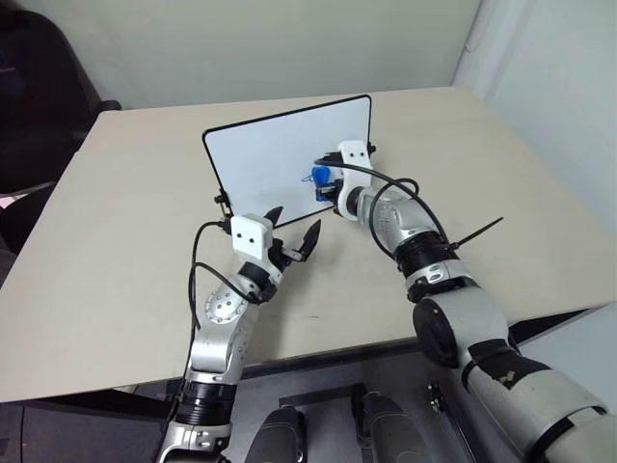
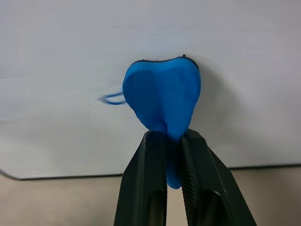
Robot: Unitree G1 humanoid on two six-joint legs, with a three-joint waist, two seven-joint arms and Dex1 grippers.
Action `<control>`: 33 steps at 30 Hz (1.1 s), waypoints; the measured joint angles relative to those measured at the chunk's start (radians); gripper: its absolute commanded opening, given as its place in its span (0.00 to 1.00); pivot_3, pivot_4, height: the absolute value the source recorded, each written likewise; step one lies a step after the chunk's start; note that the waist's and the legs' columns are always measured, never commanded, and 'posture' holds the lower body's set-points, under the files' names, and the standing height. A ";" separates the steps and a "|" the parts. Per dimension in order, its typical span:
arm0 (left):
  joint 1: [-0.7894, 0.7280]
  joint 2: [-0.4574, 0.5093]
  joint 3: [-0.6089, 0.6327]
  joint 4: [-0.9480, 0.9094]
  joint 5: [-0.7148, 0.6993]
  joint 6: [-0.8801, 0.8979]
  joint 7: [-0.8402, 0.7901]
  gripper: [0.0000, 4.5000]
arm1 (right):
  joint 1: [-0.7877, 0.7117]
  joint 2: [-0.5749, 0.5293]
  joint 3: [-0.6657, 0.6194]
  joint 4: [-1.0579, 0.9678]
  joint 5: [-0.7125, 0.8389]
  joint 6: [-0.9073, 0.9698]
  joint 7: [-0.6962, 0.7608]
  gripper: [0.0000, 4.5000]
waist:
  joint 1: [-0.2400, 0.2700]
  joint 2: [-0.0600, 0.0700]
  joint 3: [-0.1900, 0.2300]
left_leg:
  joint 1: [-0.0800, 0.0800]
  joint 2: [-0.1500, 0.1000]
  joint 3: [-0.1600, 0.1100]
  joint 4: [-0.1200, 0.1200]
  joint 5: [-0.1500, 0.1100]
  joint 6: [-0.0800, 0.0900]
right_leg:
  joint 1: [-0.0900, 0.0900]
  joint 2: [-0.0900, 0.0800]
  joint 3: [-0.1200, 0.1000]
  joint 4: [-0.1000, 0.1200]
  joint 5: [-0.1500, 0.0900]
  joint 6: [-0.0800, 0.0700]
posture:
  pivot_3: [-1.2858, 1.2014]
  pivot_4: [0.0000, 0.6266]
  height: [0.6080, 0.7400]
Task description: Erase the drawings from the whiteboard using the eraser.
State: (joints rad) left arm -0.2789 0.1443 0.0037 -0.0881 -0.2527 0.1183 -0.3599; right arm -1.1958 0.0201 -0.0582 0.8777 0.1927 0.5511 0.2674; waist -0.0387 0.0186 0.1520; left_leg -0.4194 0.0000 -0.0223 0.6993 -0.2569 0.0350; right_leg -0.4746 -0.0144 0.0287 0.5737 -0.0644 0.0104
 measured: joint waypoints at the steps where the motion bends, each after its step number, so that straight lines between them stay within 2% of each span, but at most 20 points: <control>1: 0.000 0.000 0.000 0.000 0.000 0.000 0.000 1.00 | 0.002 0.002 0.004 -0.009 -0.001 0.006 0.002 0.05 | 0.000 0.000 0.000 | 0.000 0.000 0.000 0.000 0.000 0.000 | 0.000 0.000 0.000 0.000 0.000 0.000 | 0.52 0.24 1.00; 8: 0.000 -0.004 -0.003 0.000 0.000 0.000 0.000 1.00 | 0.025 0.035 0.038 -0.108 0.000 0.066 0.029 0.05 | -0.001 0.000 0.000 | 0.000 0.001 0.000 0.000 -0.001 -0.002 | -0.001 0.001 0.000 0.000 0.002 -0.004 | 0.52 0.24 1.00; 16: 0.000 -0.008 -0.009 0.000 0.000 0.000 -0.001 1.00 | 0.019 0.034 0.017 -0.103 0.011 0.089 0.031 0.05 | 0.000 0.000 0.000 | 0.000 0.001 0.000 0.000 -0.002 -0.002 | -0.001 0.001 0.001 0.000 0.004 -0.008 | 0.52 0.24 1.00; 33: -0.003 -0.005 -0.011 0.000 0.000 0.000 0.000 1.00 | -0.061 -0.049 -0.095 0.149 0.018 -0.034 -0.063 0.05 | 0.015 0.000 0.000 | 0.000 0.001 0.000 0.001 -0.001 -0.002 | 0.000 0.001 0.001 0.000 0.002 -0.004 | 0.52 0.24 1.00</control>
State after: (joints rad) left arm -0.2824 0.1394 -0.0078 -0.0879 -0.2523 0.1182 -0.3603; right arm -1.2572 -0.0287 -0.1533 1.0263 0.2106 0.5173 0.2043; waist -0.0241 0.0185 0.1520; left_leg -0.4194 0.0005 -0.0225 0.7004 -0.2582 0.0334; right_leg -0.4745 -0.0136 0.0293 0.5740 -0.0621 0.0068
